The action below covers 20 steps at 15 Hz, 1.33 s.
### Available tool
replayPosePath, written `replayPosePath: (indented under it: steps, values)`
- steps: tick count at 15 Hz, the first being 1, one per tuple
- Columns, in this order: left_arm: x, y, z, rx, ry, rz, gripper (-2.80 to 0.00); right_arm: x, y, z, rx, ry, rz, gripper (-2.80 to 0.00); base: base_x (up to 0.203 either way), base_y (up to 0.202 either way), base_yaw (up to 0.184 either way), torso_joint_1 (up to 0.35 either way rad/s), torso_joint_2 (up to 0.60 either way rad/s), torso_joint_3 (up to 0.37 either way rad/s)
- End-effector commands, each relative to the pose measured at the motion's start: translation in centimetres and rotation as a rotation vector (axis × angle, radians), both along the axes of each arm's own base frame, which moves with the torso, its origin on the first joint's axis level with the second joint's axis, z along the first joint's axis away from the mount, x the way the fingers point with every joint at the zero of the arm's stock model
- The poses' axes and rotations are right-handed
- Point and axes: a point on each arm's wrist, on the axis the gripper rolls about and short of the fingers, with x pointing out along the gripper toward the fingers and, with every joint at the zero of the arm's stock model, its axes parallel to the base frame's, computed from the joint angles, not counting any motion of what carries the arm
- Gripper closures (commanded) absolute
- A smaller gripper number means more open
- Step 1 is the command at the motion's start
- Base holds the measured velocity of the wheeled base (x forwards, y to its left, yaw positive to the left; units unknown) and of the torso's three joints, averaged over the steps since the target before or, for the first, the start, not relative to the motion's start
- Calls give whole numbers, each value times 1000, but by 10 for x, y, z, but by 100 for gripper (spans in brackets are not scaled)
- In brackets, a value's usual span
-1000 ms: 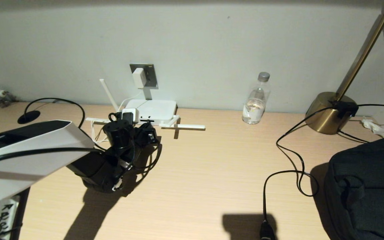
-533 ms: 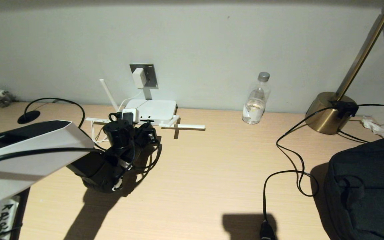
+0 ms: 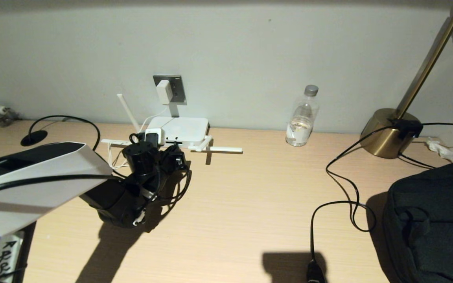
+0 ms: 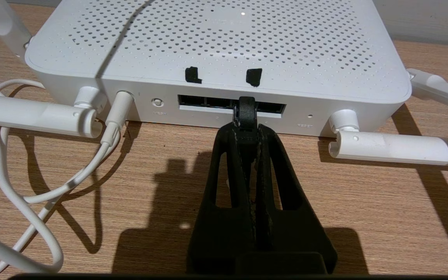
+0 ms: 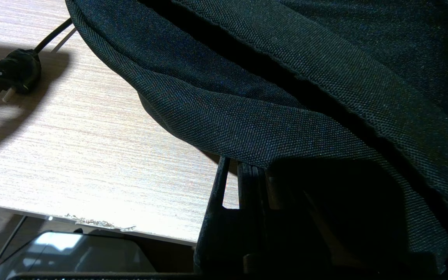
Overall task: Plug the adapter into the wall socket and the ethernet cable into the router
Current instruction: Plug cable into router interface
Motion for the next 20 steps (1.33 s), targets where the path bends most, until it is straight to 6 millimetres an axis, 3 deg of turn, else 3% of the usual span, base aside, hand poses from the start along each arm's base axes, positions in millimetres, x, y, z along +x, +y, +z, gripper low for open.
replayPosePath:
  steps: [1,20]
  values:
    - [0,0,0,-3,-7,2,0,0,0,0,-1,3,1,0,0,0,0,0,0,0]
    - [2,1,3,-11,-24,-31,0,0,0,0,-1,2,1,0,0,0,0,0,0,0]
